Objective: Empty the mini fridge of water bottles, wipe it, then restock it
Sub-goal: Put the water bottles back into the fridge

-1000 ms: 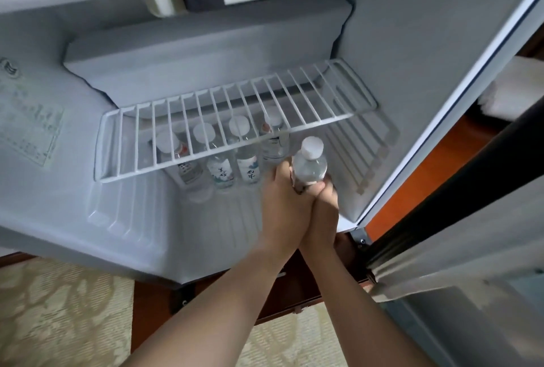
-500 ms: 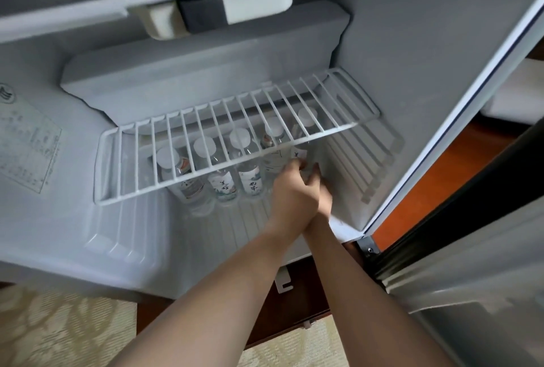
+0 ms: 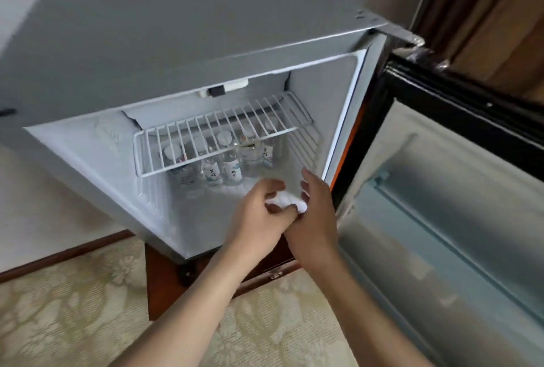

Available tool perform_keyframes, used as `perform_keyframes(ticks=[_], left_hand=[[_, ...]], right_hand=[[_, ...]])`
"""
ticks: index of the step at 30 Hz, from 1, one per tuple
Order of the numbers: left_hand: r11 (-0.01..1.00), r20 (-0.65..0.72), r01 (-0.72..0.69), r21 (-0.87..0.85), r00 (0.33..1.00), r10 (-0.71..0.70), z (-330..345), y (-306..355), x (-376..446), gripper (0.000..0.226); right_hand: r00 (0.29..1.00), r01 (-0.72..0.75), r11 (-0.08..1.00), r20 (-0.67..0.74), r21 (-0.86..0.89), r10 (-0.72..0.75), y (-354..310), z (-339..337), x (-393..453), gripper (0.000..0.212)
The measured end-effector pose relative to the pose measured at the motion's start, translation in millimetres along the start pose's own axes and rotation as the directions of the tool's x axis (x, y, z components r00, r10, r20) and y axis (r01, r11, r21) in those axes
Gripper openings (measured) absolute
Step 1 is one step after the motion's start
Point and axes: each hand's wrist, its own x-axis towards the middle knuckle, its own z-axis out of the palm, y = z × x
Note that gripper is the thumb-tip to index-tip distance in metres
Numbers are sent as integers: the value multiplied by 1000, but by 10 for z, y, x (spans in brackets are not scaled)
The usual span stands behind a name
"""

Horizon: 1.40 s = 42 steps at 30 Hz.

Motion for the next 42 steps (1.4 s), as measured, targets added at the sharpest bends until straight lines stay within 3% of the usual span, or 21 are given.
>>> perform_keyframes(ticks=[5, 10, 15, 19, 21, 24, 27, 33, 38, 42], left_hand=[[985, 15, -147, 93, 989, 147, -89, 620, -883, 53], [957, -23, -276, 85, 960, 279, 87, 1265, -1699, 50], [902, 30, -424, 84, 906, 423, 544, 1872, -2502, 64], [820, 71, -562, 108, 827, 558, 985, 2280, -2915, 54], [778, 98, -610, 150, 793, 602, 1167, 2438, -3026, 51], [725, 197, -637, 263, 771, 606, 1378, 2610, -3059, 54], [722, 252, -603, 341, 798, 547, 1479, 2705, -3030, 56], [706, 128, -557, 437, 816, 564, 1261, 2586, -3166, 49], [676, 19, -523, 519, 798, 602, 718, 2304, -3343, 41], [683, -86, -430, 591, 808, 583, 189, 1982, -3380, 37]], right_hand=[[1000, 27, 998, -11, -48, -28, -437, -583, -672, 87], [971, 225, 963, -43, -151, -234, -789, -1395, -1317, 79], [878, 379, 863, -163, -335, -449, -899, -2400, -1919, 66], [796, 356, 767, -258, -533, -548, -863, -3134, -2220, 50], [818, 288, 755, -259, -590, -514, -837, -3431, -2242, 50], [886, 256, 708, -134, -658, -445, -768, -3746, -2150, 48], [891, 295, 698, -77, -653, -448, -765, -3830, -2113, 45], [847, 397, 696, -53, -598, -529, -840, -3563, -2343, 54], [806, 535, 731, -4, -424, -592, -987, -3054, -2504, 44], [797, 600, 744, 139, -294, -588, -1153, -2461, -2503, 44]])
